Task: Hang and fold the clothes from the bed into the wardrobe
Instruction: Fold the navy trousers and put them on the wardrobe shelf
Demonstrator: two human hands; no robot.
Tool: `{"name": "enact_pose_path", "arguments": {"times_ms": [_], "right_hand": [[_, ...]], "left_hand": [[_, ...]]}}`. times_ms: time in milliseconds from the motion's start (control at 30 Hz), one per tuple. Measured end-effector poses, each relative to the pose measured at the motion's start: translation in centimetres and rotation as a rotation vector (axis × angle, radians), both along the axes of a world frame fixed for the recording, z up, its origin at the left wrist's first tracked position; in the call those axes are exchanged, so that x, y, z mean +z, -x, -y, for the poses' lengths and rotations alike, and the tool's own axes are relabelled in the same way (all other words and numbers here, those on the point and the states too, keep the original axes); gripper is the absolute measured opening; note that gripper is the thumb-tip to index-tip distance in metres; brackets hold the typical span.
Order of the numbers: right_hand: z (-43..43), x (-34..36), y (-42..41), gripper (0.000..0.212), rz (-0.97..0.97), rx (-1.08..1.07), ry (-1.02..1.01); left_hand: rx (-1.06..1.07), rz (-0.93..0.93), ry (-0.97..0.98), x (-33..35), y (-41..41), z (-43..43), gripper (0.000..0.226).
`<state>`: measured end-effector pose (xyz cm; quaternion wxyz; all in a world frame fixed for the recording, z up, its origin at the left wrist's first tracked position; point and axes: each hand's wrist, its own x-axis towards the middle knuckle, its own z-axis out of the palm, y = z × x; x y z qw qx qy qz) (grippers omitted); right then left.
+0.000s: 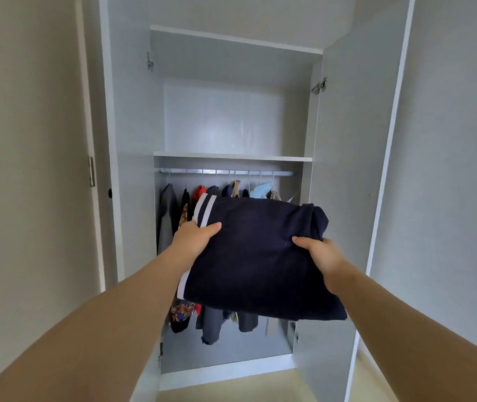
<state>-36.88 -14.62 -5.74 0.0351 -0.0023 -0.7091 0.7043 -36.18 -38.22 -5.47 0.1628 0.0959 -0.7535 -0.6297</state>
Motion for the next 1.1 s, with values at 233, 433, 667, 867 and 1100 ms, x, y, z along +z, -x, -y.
{"name": "enact_pose_path", "arguments": {"times_ms": [233, 433, 667, 867, 1100], "right_hand": [[6.2, 0.8, 10.9, 0.044, 0.014, 0.01, 0.052], [10.2, 2.2, 18.4, 0.037, -0.031, 0.035, 0.047], [14.1, 3.7, 30.4, 0.013, -0.122, 0.12, 0.068], [15.4, 6.6, 42.5, 0.021, -0.14, 0.23, 0.074], [19.0, 13.4, 53.7, 0.004, -0.289, 0.32, 0.126]], "left_hand": [[0.024, 0.014, 0.007, 1.9, 10.1, 6.2, 0.027], [0.082, 0.011, 0.053, 3.1, 16.6, 10.0, 0.043], [0.164, -0.016, 0.129, 4.8, 27.1, 13.9, 0.035], [0.175, -0.06, 0.134, 7.4, 37.5, 15.5, 0.039], [0.295, -0.2, 0.201, 14.5, 47.2, 19.3, 0.032]]}}
